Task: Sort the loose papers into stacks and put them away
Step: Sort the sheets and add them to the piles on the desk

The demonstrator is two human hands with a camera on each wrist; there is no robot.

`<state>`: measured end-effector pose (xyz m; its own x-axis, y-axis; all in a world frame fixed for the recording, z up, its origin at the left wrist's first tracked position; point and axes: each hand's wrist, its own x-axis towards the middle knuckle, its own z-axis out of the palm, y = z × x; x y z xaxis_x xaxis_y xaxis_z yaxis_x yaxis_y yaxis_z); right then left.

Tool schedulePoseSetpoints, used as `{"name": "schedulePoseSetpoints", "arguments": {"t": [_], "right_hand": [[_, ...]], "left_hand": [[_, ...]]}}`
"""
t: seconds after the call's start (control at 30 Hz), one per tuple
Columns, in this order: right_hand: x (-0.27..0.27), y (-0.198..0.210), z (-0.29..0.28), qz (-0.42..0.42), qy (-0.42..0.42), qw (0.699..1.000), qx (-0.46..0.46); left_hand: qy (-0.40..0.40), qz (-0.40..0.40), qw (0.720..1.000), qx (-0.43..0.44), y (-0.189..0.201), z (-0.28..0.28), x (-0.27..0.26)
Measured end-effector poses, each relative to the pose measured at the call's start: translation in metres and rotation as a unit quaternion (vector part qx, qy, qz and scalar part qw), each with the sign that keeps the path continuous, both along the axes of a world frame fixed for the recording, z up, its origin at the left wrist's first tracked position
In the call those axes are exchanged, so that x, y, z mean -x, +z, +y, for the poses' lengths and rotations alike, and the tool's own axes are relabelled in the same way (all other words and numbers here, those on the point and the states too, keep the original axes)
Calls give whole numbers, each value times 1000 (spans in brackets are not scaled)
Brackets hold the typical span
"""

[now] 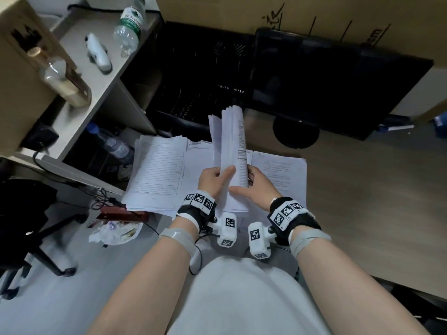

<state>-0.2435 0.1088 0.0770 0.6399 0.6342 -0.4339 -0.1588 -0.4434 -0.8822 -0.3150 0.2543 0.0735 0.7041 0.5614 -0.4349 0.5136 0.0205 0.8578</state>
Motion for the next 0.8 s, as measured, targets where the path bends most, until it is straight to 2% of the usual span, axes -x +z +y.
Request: {"name": "schedulePoseSetpoints", "arguments": {"t": [0.07,0.27,0.33,0.47,0.63,0.73,0.8], "right_hand": [[-1,-5,-7,-3,-21,1000,3],[-8,-19,-29,59,-140,988,-33],[-11,-19,-33,88,-183,978,-46],[-19,-12,-43,126,-250,959,-38],[-30,-10,-48,45,-258,965,23],[-31,7,-37,120,-254,959,-24],[-33,14,-34,114,-241,963,-30]], "left_hand": [[15,-5,1000,15,2,-6,-1],[18,-38,994,99,3,-6,-7],[6,-28,995,91,-2,-2,-13],[-13,3,1000,12,-1,6,-23],[-57,11,997,51,0,-5,-29],[-91,16,995,38,-3,-7,-41],[-108,16,994,12,-4,-5,-47]]}}
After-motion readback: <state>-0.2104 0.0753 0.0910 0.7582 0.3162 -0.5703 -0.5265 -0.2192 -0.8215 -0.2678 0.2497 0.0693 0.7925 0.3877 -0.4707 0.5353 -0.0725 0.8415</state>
